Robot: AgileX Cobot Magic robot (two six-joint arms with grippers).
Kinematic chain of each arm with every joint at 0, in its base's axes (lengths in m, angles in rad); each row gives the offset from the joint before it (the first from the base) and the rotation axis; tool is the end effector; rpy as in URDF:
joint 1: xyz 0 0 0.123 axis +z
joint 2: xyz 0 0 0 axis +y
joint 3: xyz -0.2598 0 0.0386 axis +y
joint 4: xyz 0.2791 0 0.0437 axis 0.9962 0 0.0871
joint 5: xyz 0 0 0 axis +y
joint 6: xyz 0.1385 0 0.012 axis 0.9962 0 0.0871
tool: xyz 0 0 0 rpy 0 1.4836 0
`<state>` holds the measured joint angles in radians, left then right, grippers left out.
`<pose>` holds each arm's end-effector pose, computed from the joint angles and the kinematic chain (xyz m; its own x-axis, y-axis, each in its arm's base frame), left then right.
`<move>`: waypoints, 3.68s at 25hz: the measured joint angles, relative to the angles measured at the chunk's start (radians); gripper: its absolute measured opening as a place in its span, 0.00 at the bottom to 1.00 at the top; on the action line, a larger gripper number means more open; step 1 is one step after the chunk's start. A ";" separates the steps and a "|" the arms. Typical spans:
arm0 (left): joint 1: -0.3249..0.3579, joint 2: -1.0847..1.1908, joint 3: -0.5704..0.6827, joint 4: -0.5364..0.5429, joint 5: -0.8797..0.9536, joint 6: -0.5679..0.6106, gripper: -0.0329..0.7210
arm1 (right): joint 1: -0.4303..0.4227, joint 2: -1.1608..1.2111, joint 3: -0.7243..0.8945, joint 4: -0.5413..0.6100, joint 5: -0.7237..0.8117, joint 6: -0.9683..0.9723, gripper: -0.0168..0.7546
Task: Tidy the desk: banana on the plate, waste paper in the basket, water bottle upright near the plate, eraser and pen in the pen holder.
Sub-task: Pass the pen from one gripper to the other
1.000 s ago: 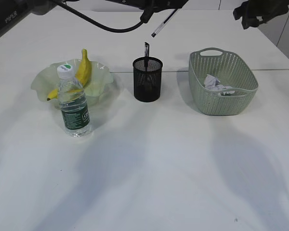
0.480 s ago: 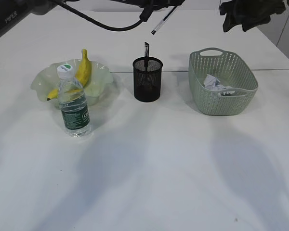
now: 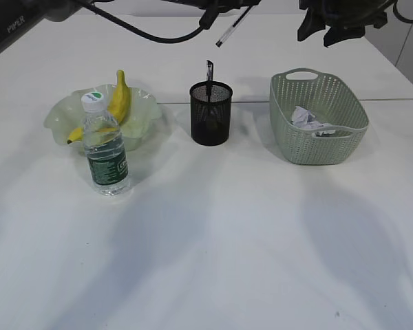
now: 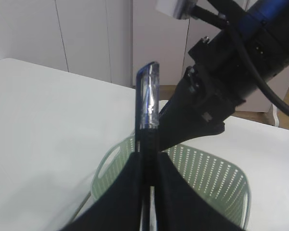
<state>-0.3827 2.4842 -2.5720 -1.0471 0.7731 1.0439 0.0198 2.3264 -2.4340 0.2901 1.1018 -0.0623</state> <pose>0.5343 -0.3058 0.2887 -0.1258 0.1806 -0.9755 0.8658 0.5001 -0.0190 0.5628 0.0466 0.2546 -0.7876 0.0538 -0.6139 -0.1236 0.9621 0.2429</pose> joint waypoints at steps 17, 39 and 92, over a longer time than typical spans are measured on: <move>0.000 0.000 0.000 -0.001 -0.028 0.004 0.06 | -0.024 0.000 0.000 0.177 0.024 0.023 0.59; 0.000 0.000 0.000 -0.002 -0.071 0.004 0.06 | -0.096 0.000 0.000 0.726 0.051 -0.146 0.59; 0.000 0.000 0.000 -0.083 -0.102 0.006 0.06 | -0.096 0.000 0.000 1.001 0.003 -0.282 0.59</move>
<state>-0.3827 2.4842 -2.5720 -1.1305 0.6711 1.0498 -0.0765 2.3264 -2.4340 1.2913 1.1052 -0.3438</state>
